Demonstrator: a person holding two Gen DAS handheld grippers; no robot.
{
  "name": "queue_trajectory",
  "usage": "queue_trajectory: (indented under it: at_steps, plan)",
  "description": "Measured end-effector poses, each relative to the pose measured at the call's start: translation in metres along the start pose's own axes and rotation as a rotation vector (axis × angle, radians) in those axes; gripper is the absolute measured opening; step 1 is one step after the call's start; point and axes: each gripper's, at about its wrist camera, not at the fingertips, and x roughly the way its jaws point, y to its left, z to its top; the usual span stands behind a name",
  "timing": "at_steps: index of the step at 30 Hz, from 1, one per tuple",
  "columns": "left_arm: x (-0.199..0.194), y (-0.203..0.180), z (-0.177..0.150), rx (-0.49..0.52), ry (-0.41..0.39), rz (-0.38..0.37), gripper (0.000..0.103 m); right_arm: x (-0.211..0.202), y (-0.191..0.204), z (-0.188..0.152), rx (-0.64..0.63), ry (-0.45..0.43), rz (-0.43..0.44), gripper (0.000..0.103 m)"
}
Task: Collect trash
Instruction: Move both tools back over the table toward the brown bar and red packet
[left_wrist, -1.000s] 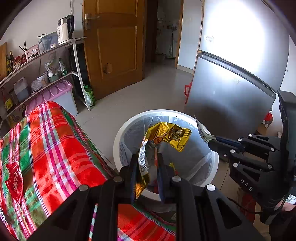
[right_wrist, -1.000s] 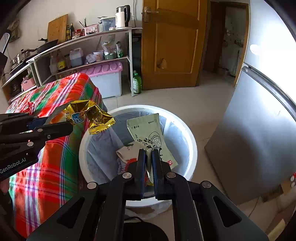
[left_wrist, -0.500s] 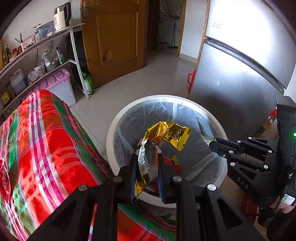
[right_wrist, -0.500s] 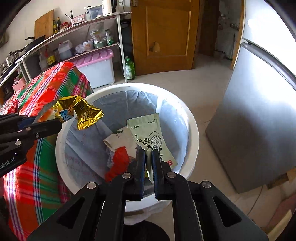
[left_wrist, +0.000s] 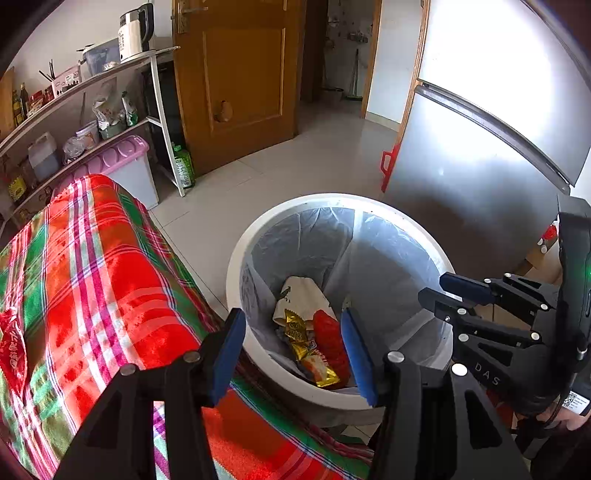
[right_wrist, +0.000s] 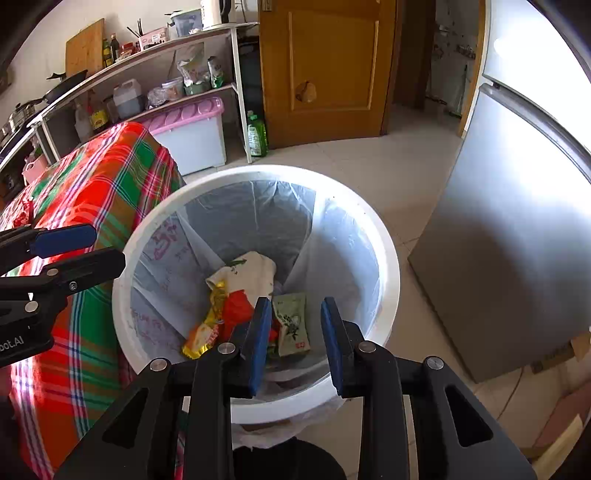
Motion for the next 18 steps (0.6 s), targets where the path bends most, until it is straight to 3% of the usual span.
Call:
queue_trajectory:
  at_steps: [18]
  plan:
    - [-0.077, 0.064, -0.020, -0.104, -0.129, 0.095, 0.063, -0.052, 0.047, 0.014, -0.037, -0.143, 0.073, 0.038]
